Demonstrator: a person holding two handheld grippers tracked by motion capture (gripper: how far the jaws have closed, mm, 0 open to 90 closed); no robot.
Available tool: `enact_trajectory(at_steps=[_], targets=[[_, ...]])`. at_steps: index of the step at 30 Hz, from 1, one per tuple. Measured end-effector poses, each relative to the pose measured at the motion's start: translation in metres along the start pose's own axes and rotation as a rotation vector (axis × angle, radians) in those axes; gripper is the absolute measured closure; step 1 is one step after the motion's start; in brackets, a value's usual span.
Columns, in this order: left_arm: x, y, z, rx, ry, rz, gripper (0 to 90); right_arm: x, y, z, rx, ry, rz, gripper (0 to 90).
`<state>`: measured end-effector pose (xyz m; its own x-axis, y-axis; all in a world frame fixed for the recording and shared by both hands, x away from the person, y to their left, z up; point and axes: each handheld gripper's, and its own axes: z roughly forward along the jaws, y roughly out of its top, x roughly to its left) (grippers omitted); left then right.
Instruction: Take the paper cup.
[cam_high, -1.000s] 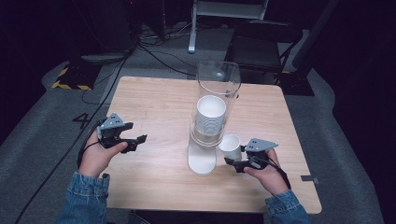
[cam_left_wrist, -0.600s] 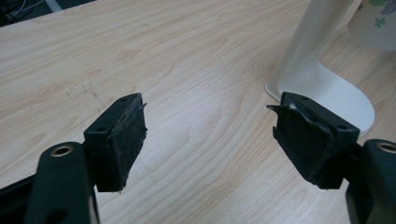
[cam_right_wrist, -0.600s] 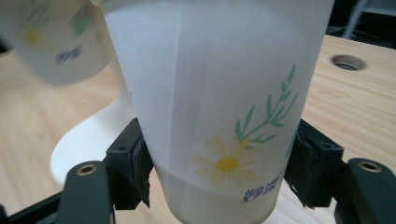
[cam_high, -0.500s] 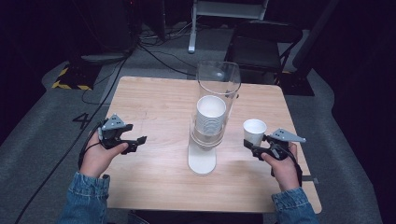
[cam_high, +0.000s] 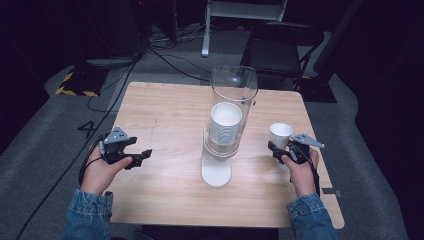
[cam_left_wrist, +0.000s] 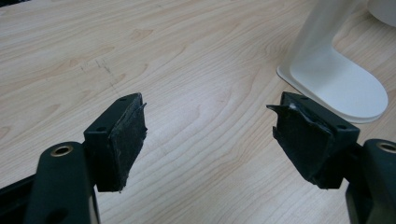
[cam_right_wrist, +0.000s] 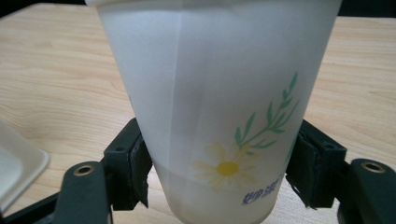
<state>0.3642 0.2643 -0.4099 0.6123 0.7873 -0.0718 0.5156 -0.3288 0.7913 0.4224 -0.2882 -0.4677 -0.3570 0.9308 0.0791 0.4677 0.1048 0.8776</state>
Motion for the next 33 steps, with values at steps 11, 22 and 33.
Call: enact_trajectory(at_steps=[11,22,33], targets=[[0.002,-0.006,-0.004,0.004,0.014,-0.013,24.9,0.002,-0.003,0.022,0.106,0.001,0.021,31.8],[0.003,-0.009,-0.005,0.007,0.005,-0.024,24.9,0.003,-0.005,0.034,0.161,-0.001,0.015,31.7],[0.003,-0.009,-0.006,0.004,0.003,-0.023,25.0,0.004,-0.009,0.036,0.199,0.001,0.015,31.1]])
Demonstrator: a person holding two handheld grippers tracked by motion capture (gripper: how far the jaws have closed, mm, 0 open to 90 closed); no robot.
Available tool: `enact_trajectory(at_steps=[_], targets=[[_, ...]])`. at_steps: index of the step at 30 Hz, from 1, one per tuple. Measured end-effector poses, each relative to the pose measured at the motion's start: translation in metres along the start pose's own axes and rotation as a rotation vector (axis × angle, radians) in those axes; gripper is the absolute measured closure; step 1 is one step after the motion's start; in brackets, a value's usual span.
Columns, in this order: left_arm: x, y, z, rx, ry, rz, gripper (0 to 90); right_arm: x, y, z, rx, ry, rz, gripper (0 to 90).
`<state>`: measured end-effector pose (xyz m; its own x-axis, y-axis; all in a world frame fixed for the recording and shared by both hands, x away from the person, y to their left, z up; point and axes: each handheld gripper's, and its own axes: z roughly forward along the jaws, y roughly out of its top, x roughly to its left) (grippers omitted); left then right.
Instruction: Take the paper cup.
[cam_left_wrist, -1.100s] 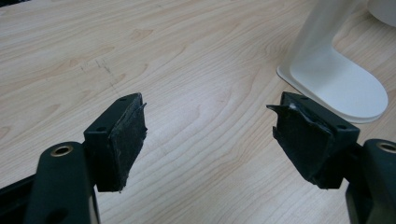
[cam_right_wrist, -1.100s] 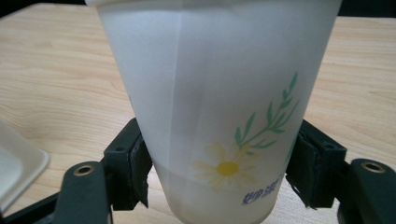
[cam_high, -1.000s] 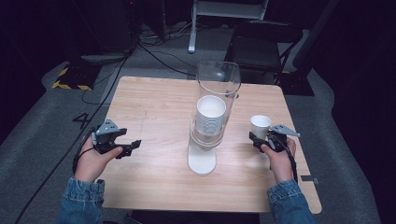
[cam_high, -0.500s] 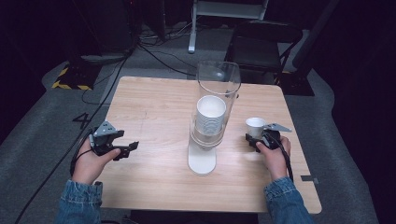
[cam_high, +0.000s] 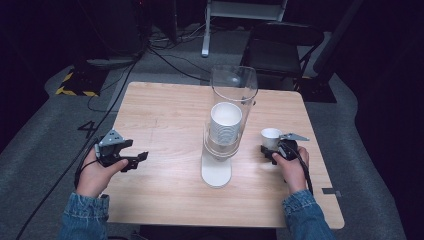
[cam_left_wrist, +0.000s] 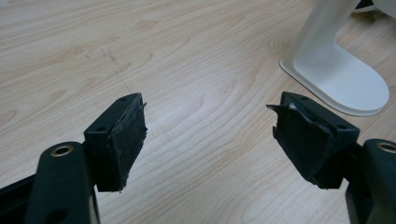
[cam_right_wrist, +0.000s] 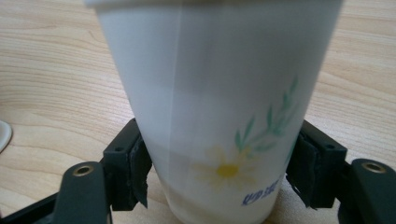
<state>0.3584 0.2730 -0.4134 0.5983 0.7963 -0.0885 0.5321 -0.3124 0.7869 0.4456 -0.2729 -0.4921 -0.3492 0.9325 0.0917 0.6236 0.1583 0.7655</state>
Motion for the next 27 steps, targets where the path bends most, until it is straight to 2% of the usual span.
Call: enact_trajectory(at_steps=[12,16,17,18,22,27], targets=[[0.000,0.001,0.002,-0.002,0.001,0.002,24.9,-0.001,-0.004,-0.001,0.021,0.003,-0.009,29.5],[0.000,0.002,0.002,-0.001,-0.002,0.004,24.9,-0.001,-0.004,-0.002,0.026,0.007,-0.016,23.1],[0.000,0.002,0.002,-0.004,-0.004,0.000,24.9,0.000,-0.003,-0.004,0.020,0.002,-0.024,16.4],[0.000,0.002,0.002,-0.004,-0.006,-0.001,25.0,0.000,-0.003,-0.005,0.015,0.001,-0.029,15.6],[0.000,0.003,0.002,-0.004,-0.006,-0.002,24.9,-0.001,-0.003,-0.009,-0.013,-0.020,-0.026,15.8],[0.001,0.004,0.002,-0.008,-0.008,0.007,24.9,0.001,0.000,-0.019,-0.032,0.004,-0.019,15.9]])
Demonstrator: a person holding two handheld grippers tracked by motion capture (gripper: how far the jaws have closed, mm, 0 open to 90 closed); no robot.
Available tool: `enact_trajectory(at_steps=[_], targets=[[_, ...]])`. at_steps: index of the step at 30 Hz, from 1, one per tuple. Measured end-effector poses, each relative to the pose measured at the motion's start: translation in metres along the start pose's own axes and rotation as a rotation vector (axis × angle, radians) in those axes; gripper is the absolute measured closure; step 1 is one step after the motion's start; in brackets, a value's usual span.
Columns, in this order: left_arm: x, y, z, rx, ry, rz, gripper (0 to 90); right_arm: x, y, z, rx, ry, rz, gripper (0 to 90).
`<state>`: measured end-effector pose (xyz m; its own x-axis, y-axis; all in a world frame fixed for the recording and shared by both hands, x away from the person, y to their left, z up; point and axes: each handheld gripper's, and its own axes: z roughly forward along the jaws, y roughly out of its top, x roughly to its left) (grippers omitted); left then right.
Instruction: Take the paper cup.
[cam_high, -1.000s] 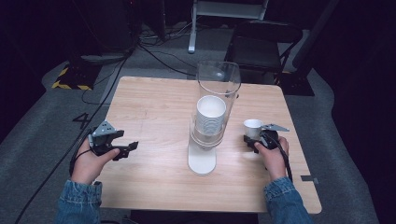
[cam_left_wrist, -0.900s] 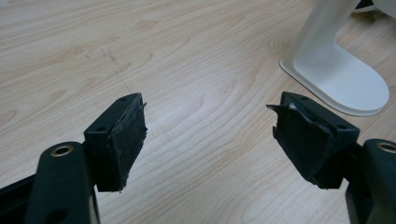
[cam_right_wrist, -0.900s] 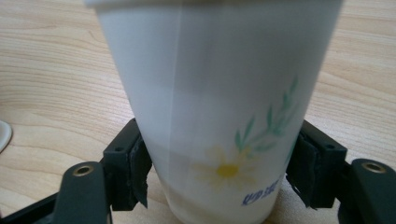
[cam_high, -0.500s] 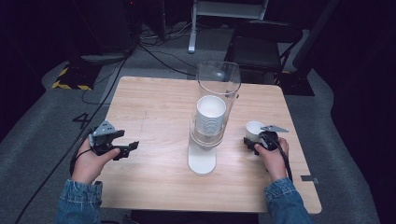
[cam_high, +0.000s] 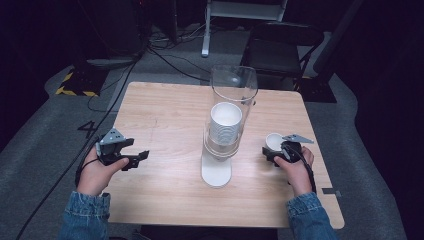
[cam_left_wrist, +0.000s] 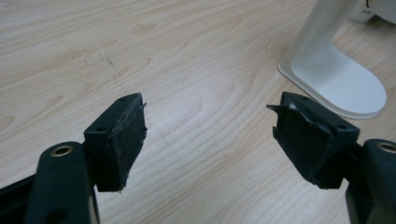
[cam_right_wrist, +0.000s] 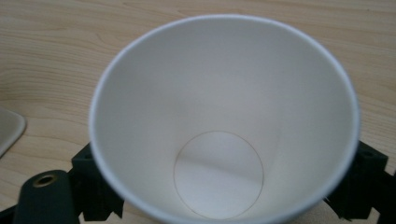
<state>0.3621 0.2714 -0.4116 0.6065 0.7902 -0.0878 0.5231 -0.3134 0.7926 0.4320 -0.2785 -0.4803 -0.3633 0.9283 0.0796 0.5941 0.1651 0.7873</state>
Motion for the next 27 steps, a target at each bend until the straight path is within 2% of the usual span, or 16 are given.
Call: enact_trajectory(at_steps=[3,9,17,22,27], targets=[[0.000,0.000,0.000,0.001,-0.002,-0.009,24.9,0.005,0.006,-0.013,-0.031,0.032,-0.026,15.8],[0.000,0.002,0.002,0.001,-0.007,-0.004,24.9,0.009,0.012,-0.027,-0.072,0.002,-0.035,15.8],[-0.002,0.003,0.003,0.000,-0.006,0.004,24.9,0.017,0.022,-0.054,-0.140,0.036,-0.066,15.7],[-0.012,0.001,0.000,0.018,-0.021,0.036,24.9,0.030,0.026,-0.079,-0.158,0.132,-0.102,15.7],[-0.020,0.004,-0.002,0.006,-0.037,0.056,24.9,0.049,0.031,-0.095,-0.166,0.211,-0.143,15.8]])
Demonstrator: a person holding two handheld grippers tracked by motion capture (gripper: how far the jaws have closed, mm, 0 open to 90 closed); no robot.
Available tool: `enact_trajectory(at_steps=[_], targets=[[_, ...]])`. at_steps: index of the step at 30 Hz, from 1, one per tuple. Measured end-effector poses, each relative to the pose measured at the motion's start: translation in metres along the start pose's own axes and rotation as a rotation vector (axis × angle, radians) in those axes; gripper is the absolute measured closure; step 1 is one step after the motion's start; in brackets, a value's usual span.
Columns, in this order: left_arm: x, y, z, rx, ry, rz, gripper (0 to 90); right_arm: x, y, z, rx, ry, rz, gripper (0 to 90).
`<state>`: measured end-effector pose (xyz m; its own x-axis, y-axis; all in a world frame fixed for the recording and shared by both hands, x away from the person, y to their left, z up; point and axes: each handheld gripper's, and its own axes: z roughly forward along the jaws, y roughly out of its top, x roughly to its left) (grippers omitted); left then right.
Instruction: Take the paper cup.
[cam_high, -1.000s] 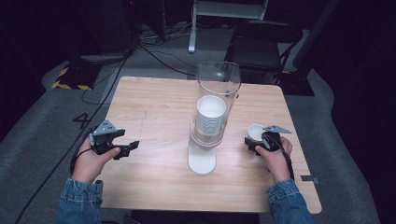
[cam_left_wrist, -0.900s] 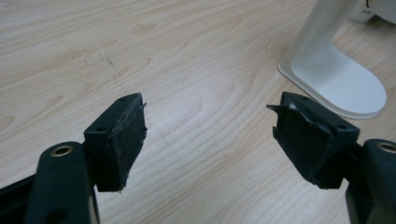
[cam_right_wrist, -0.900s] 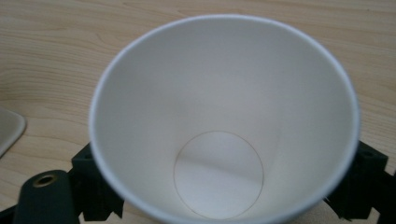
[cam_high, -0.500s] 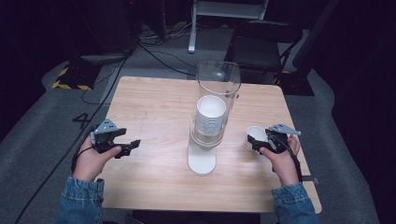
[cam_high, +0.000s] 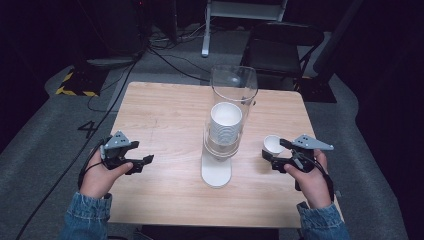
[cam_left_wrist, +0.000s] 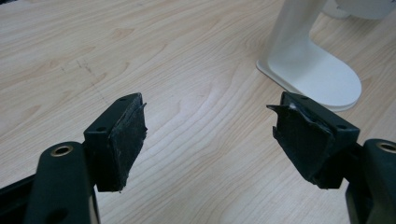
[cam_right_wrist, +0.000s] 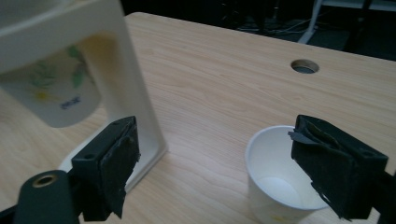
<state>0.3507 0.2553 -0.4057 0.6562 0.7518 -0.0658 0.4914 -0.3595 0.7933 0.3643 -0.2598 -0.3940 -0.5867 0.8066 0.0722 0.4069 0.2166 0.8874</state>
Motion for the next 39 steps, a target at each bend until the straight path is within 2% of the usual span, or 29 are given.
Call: enact_trajectory(at_steps=[2,3,4,7,8,11,14,15,16,18,19,20,26,27,28,32,35,39], targets=[[-0.001,0.000,0.000,0.001,-0.003,0.005,24.9,0.009,0.003,-0.002,-0.001,0.022,-0.018,15.9],[-0.002,0.001,0.000,-0.002,-0.003,0.007,24.9,0.009,0.003,-0.002,-0.001,0.022,-0.018,15.9],[-0.003,0.001,0.000,0.001,-0.007,0.010,24.9,0.018,0.005,-0.004,0.002,0.047,-0.021,15.9],[-0.008,-0.001,0.003,0.003,-0.010,0.010,24.9,0.028,0.004,-0.002,0.004,0.104,-0.020,16.3],[-0.010,-0.001,0.004,0.015,-0.020,0.016,24.9,0.028,0.004,-0.002,0.004,0.104,-0.020,16.3],[-0.020,-0.005,0.008,0.016,-0.045,0.027,25.1,0.037,-0.002,0.005,0.025,0.167,-0.028,16.2],[-0.026,-0.007,0.010,0.017,-0.062,0.034,25.3,0.040,-0.007,0.009,0.042,0.193,-0.038,16.2],[-0.031,-0.009,0.012,0.016,-0.081,0.042,25.3,0.043,-0.012,0.013,0.055,0.219,-0.051,16.1],[-0.031,-0.009,0.012,0.016,-0.081,0.042,25.3,0.044,-0.014,0.014,0.067,0.236,-0.057,16.0],[-0.038,-0.013,0.017,0.006,-0.111,0.070,24.7,0.046,-0.021,0.018,0.093,0.296,-0.085,15.8],[-0.039,-0.014,0.018,0.006,-0.121,0.085,24.6,0.047,-0.024,0.021,0.103,0.313,-0.088,15.8],[-0.040,-0.016,0.020,0.004,-0.132,0.078,24.4,0.048,-0.028,0.023,0.113,0.321,-0.091,15.8],[-0.040,-0.022,0.025,0.012,-0.128,0.073,23.8,0.050,-0.046,0.033,0.164,0.328,-0.088,15.9],[-0.041,-0.023,0.026,0.008,-0.137,0.066,23.4,0.050,-0.054,0.036,0.181,0.326,-0.085,15.9],[-0.043,-0.025,0.028,0.009,-0.143,0.076,22.9,0.050,-0.057,0.038,0.189,0.327,-0.084,15.9],[-0.048,-0.031,0.033,0.015,-0.166,0.098,22.1,0.048,-0.070,0.044,0.208,0.331,-0.072,15.9],[-0.050,-0.036,0.036,0.020,-0.174,0.102,22.1,0.047,-0.076,0.047,0.218,0.320,-0.080,16.0],[-0.052,-0.045,0.042,0.026,-0.160,0.107,22.3,0.045,-0.083,0.050,0.220,0.298,-0.089,16.1]])
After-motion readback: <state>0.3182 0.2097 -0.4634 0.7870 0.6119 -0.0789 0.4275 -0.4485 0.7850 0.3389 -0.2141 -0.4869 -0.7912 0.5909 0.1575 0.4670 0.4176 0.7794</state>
